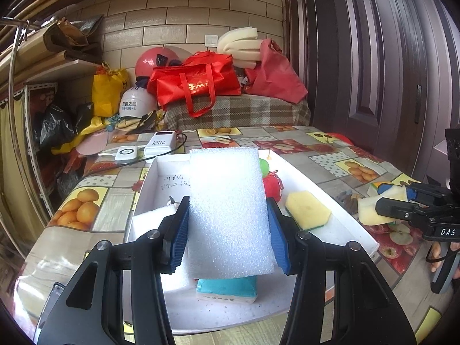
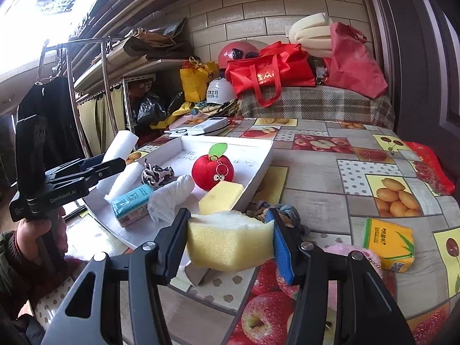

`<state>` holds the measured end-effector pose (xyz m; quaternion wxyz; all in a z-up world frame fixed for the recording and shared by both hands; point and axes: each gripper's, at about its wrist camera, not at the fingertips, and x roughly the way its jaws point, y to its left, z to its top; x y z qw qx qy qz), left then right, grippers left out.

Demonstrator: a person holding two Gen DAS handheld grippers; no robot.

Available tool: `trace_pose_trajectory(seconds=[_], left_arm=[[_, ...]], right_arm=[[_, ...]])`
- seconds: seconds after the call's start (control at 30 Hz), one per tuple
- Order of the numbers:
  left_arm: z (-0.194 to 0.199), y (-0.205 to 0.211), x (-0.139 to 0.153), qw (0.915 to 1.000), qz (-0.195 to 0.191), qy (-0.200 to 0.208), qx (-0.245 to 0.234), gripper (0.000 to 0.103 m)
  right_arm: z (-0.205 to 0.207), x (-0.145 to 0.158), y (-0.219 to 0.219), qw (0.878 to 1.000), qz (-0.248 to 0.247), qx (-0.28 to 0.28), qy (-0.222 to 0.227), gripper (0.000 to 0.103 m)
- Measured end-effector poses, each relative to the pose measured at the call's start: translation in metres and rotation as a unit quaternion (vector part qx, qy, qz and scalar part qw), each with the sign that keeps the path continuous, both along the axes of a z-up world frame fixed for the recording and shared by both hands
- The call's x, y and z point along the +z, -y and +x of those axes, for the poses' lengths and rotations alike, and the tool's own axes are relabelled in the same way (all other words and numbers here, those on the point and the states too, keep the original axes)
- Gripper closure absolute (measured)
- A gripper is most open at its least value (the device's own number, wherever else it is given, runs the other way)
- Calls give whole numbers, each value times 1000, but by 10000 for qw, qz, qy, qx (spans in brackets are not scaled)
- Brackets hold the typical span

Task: Organize soft objects
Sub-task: 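Carry the foam sheet and sponge over the white box with both tools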

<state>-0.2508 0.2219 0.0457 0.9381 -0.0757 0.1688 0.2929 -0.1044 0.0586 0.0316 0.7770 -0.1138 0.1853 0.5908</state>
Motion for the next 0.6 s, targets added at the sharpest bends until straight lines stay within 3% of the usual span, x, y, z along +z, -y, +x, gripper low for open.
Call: trace_pose_trajectory(seconds=[0.3,0.6], left_arm=[[0,-1,0,10000,-18,2,55,53],[8,-9,-3,9995,-237,-191,-33,53]], right_arm=[[-30,-1,-33,9994,-12,304,167,49],[-41,-11,-65,9960,-580,676,88,50]])
